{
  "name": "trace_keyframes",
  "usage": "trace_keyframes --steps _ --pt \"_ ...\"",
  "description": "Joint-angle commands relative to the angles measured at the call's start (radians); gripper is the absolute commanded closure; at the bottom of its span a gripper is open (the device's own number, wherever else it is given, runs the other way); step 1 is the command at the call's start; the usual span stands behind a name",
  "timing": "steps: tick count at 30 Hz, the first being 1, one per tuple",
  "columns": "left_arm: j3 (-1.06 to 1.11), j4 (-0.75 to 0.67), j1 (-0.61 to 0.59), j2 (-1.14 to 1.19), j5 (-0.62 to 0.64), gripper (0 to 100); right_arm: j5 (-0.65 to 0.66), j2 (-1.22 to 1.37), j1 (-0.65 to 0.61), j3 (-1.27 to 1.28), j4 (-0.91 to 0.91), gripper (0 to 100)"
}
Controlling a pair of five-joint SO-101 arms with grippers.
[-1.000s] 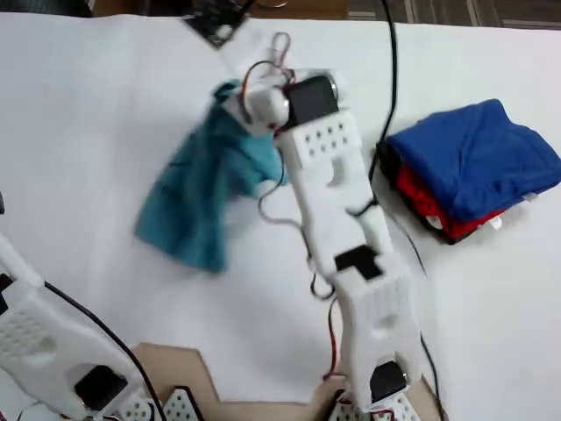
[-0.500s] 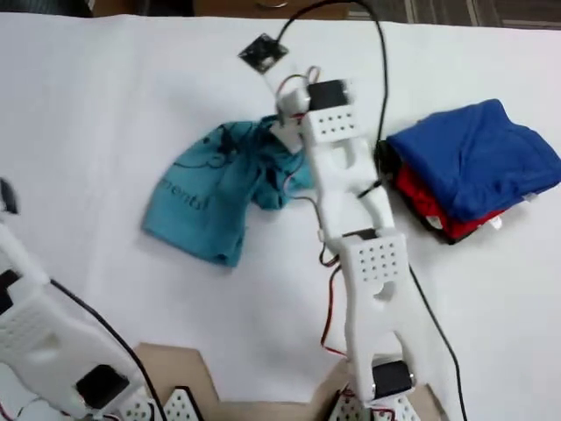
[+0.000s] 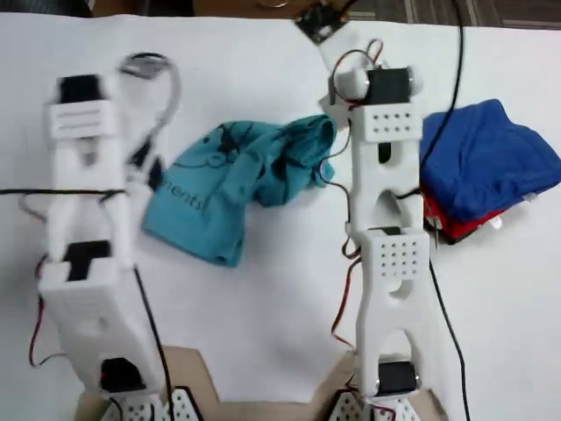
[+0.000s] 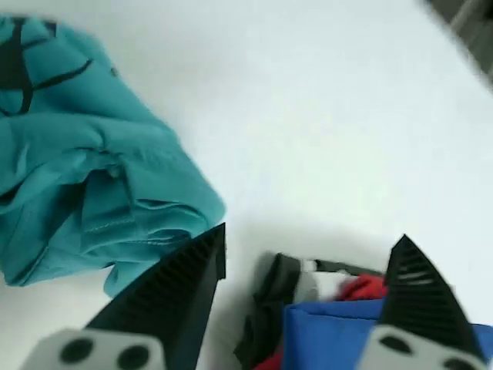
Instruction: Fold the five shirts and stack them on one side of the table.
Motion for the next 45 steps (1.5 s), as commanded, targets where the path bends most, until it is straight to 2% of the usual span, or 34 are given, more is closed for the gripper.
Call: trace_keyframes --steps 1,3,7,14,20,24,45 --pt "0.090 0.020 0.147 -0.011 -0.054 81 0.006 -0.022 0.059 -0.074 0.016 67.4" --pt "0.147 0.021 0.192 -0.015 -0.066 81 0.003 -0.022 0.102 -0.051 0.016 67.4" --pt "0.197 0.025 0.206 -0.015 -0.137 81 0.000 -0.025 0.183 -0.038 0.015 67.4" --pt "0.282 0.025 0.249 -0.077 -0.281 81 0.000 -0.027 0.222 -0.038 0.015 67.4" --pt "0.360 0.018 0.387 -0.172 -0.302 81 0.006 -0.025 0.222 -0.038 0.013 67.4" --pt "0.364 0.017 0.434 -0.186 -0.307 81 0.006 -0.024 0.232 -0.035 0.013 67.4" --pt "0.538 -0.281 0.430 -0.183 -0.318 81 0.003 -0.033 0.248 -0.038 0.015 67.4"
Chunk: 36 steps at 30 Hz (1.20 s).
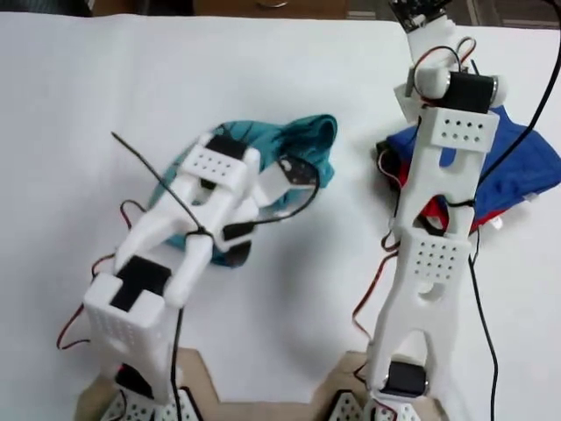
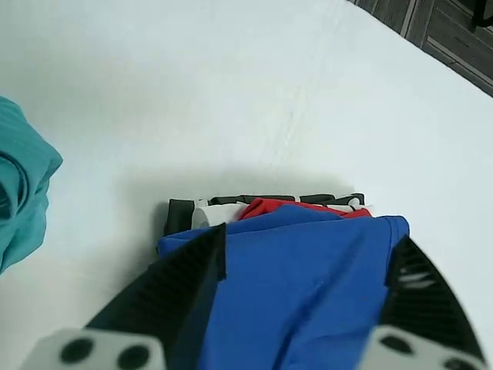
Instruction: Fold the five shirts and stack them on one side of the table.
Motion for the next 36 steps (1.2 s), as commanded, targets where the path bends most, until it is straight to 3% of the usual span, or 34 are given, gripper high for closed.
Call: trace_keyframes --steps 1,8,18,28,36 --pt "0.001 -0.026 -0.011 -0.060 -0.034 81 0.005 -0.033 0.008 -0.011 0.013 67.4" --pt "0.004 -0.051 -0.098 -0.041 -0.080 81 0.008 -0.033 0.007 -0.011 0.013 67.4" --pt "-0.021 -0.049 -0.072 0.017 -0.077 82 0.008 -0.033 0.004 -0.011 0.013 67.4" --pt "-0.136 0.006 -0.149 0.020 -0.109 82 0.006 -0.033 0.001 -0.011 0.013 67.4" --pt "-0.148 0.104 -0.071 0.020 -0.106 82 0.005 -0.033 -0.001 -0.011 0.013 67.4"
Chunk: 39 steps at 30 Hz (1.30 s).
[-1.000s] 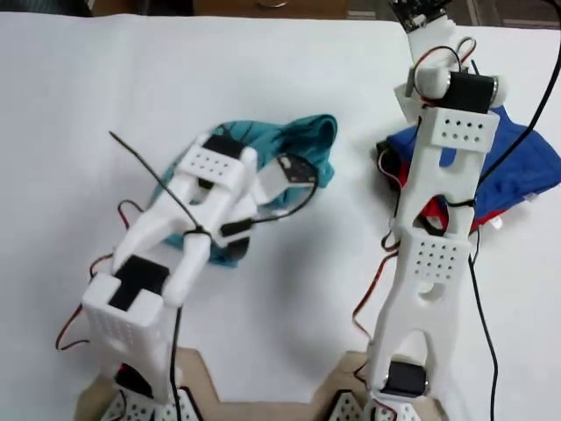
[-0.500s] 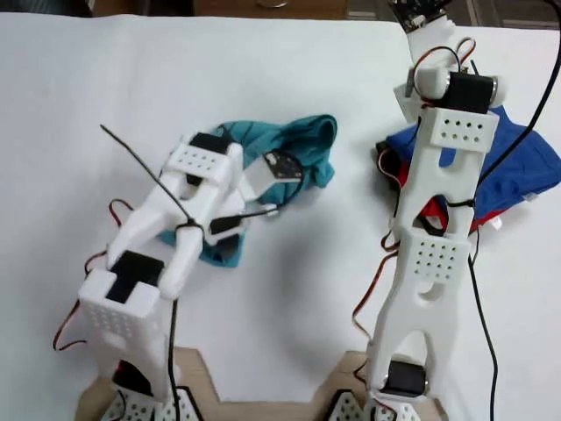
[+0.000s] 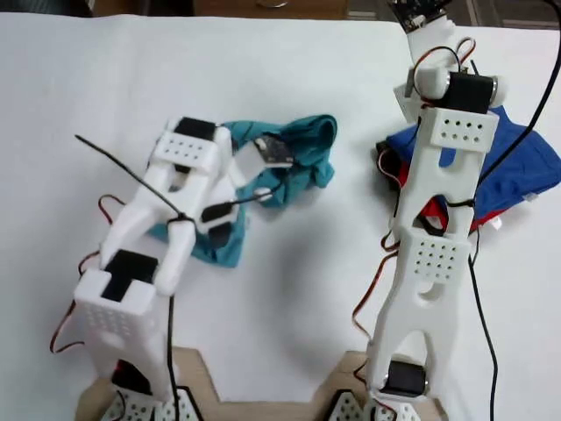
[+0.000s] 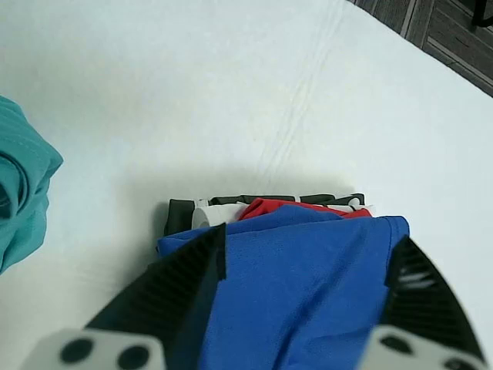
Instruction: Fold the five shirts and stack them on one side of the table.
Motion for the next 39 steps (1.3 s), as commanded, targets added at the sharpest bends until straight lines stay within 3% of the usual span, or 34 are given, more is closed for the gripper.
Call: trace_keyframes --steps 1,14,22,39 --pt "-0.039 0.025 0.040 -0.005 -0.005 82 0.005 -0.033 -0.001 -0.011 0.013 67.4" --pt "-0.022 0.015 0.046 0.002 0.029 82 0.006 -0.033 0.001 -0.012 0.013 67.4" --pt "0.128 -0.092 0.084 -0.005 0.032 82 0.006 -0.033 0.001 -0.012 0.012 67.4" --pt "0.104 -0.150 0.043 0.000 0.021 83 0.005 -0.033 0.004 -0.012 0.013 67.4"
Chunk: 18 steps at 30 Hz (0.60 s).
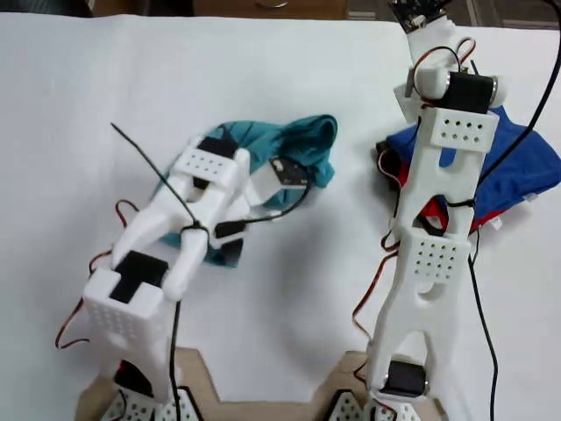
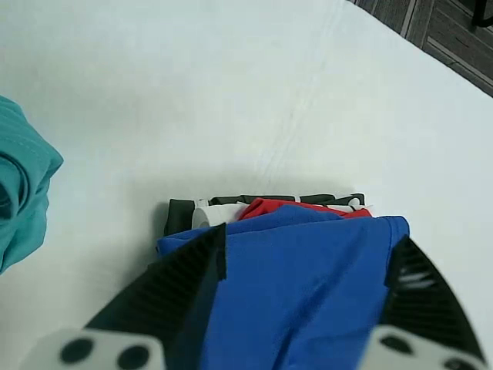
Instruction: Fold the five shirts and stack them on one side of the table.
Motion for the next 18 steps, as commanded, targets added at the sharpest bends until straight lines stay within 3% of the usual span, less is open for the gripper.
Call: trace_keyframes --steps 1,9,18 --pt "-0.030 -0.005 -0.011 -0.008 0.000 85 0.005 -0.033 0.004 -0.012 0.013 67.4" --pt "-0.019 -0.006 -0.011 -0.006 0.000 98 0.005 -0.033 0.001 -0.012 0.013 67.4" --pt "-0.077 0.060 -0.032 -0.038 0.000 98 0.003 -0.033 0.001 -0.012 0.013 67.4"
